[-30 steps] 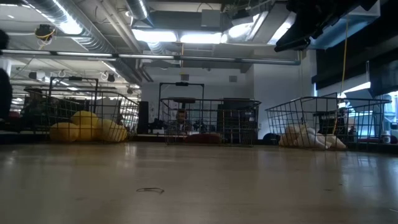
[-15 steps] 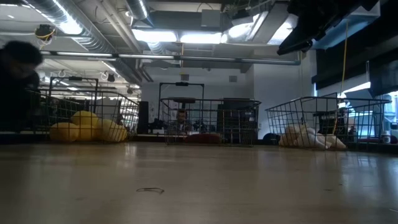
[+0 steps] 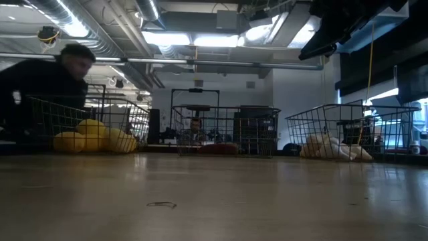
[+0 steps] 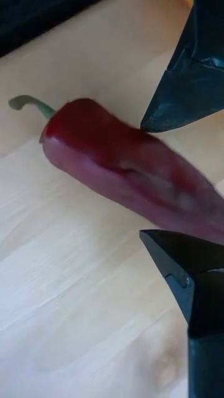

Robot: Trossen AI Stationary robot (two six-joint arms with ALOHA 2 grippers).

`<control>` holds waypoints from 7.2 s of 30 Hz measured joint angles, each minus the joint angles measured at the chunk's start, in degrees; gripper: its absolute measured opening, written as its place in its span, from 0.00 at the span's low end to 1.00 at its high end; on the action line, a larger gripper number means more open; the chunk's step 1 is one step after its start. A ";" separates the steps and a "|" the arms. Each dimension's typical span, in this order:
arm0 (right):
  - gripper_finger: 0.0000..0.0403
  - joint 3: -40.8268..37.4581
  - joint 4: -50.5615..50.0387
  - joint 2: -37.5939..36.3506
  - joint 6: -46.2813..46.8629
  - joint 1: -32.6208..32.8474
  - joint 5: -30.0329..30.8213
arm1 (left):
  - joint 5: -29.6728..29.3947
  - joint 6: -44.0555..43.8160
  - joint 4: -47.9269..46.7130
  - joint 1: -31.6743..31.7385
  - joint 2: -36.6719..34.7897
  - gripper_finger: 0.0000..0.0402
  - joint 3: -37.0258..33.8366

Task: Sort produce into baskets
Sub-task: Put the red chili pepper into the middle gold wire basket

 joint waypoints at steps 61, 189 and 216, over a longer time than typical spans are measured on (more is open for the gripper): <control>0.70 -2.73 25.76 9.33 6.35 12.97 -11.85 | -25.06 10.66 57.06 40.70 -7.65 0.27 -0.02; 0.24 -1.83 40.45 18.99 -3.31 19.16 7.47 | -28.77 12.28 53.27 39.86 -5.92 0.51 0.04; 0.25 19.34 18.32 36.69 -13.23 -10.39 7.00 | -29.31 8.46 44.54 37.24 -5.07 0.47 -0.02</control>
